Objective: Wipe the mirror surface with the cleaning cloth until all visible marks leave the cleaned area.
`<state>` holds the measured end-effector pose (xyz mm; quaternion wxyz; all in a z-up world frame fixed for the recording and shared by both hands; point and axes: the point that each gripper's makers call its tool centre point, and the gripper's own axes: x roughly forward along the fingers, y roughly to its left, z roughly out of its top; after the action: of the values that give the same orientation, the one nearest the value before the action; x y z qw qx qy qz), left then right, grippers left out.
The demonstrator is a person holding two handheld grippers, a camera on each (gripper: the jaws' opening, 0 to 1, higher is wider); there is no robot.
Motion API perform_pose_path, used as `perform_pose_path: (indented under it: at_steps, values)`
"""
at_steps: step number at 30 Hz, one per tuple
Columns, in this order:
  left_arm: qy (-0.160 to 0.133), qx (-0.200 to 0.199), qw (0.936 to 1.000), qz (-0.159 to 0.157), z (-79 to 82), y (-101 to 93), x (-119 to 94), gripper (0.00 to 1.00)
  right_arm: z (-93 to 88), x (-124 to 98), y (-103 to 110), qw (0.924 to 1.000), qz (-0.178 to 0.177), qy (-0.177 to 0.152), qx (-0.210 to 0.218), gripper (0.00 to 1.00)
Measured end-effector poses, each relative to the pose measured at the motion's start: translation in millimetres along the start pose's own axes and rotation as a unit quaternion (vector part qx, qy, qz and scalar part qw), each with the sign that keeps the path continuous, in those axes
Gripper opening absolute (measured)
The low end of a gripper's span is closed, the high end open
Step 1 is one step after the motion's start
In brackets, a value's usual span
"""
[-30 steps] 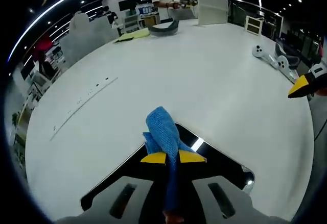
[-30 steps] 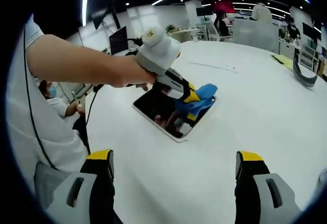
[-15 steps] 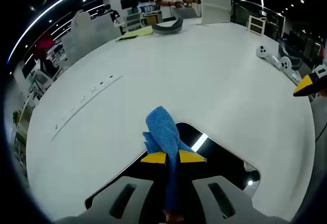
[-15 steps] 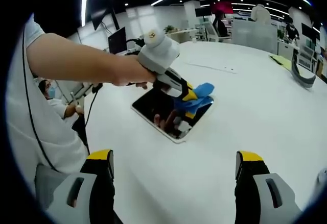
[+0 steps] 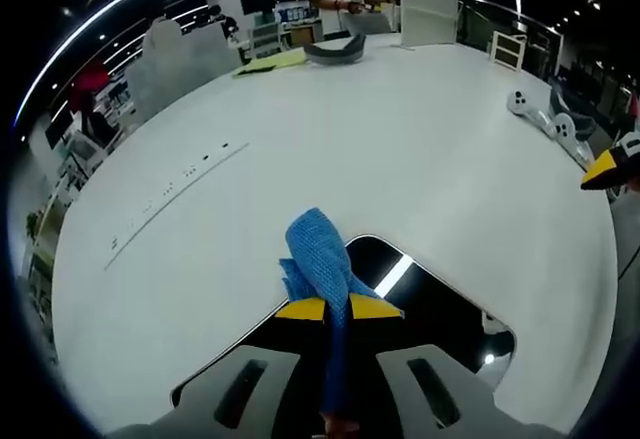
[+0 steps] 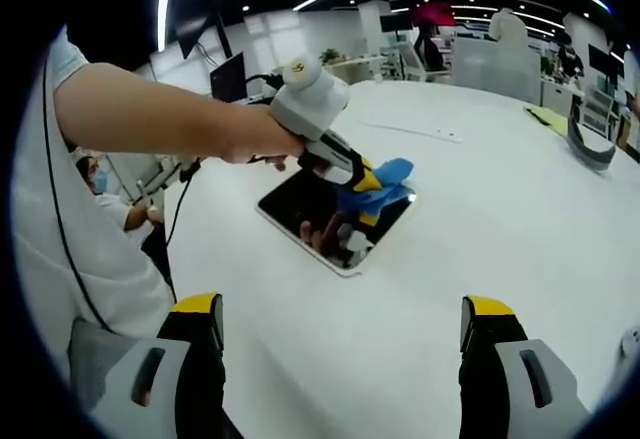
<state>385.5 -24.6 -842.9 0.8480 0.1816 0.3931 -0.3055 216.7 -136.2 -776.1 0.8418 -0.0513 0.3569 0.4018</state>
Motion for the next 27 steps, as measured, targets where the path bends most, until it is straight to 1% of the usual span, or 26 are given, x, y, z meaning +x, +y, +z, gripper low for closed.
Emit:
perform_pose_path:
  at_steps: [9, 19, 27]
  values:
    - [-0.003, -0.011, 0.9999, -0.001, -1.2, 2.5, -0.1, 0.04, 2.8, 0.7, -0.6, 1.0, 0.001, -0.003, -0.001, 0.99]
    - [-0.002, -0.011, 0.9999, -0.002, -1.6, 2.3, 0.0, 0.03, 1.9, 1.5, 1.1, 1.0, 0.002, -0.002, -0.002, 0.99]
    - [-0.003, -0.007, 0.9999, 0.009, -6.5, 2.5, -4.2, 0.03, 3.3, -1.3, 1.9, 1.0, -0.001, -0.006, -0.001, 0.99]
